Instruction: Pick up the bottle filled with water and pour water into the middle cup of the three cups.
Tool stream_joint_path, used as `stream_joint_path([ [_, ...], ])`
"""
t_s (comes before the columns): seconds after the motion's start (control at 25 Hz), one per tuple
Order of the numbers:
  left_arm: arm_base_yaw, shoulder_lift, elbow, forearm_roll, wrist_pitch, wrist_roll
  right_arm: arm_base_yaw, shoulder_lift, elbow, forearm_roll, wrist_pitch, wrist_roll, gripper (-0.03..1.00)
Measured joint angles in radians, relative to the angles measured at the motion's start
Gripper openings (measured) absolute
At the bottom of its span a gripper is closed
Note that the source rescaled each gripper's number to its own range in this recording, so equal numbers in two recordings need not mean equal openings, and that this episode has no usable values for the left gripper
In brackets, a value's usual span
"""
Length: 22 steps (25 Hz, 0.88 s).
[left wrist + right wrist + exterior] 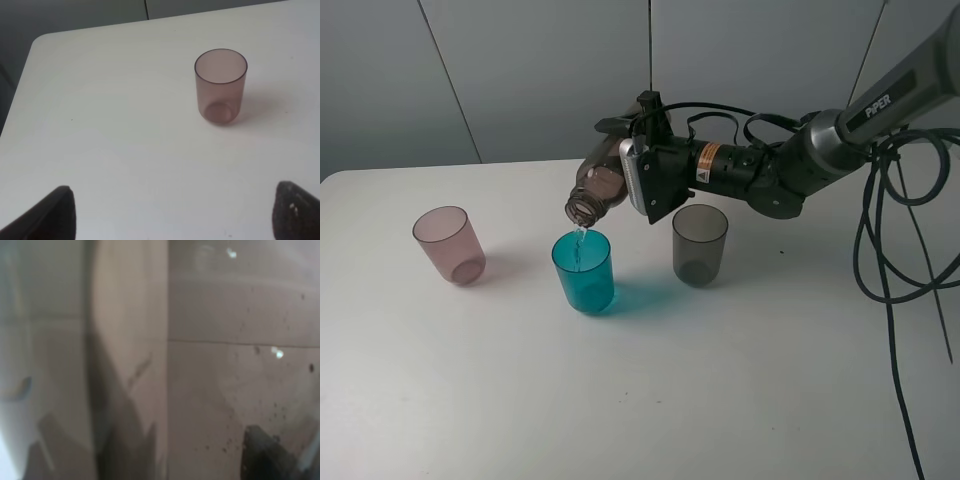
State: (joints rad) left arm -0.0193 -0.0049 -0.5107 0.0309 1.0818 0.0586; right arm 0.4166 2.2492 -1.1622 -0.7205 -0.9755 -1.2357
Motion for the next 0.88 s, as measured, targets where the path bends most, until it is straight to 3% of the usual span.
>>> stream_joint_path([
  [0.88, 0.000, 0.000, 0.000, 0.000, 0.000, 0.000, 0.000, 0.000, 0.000, 0.023, -0.014, -0.160, 0.00],
])
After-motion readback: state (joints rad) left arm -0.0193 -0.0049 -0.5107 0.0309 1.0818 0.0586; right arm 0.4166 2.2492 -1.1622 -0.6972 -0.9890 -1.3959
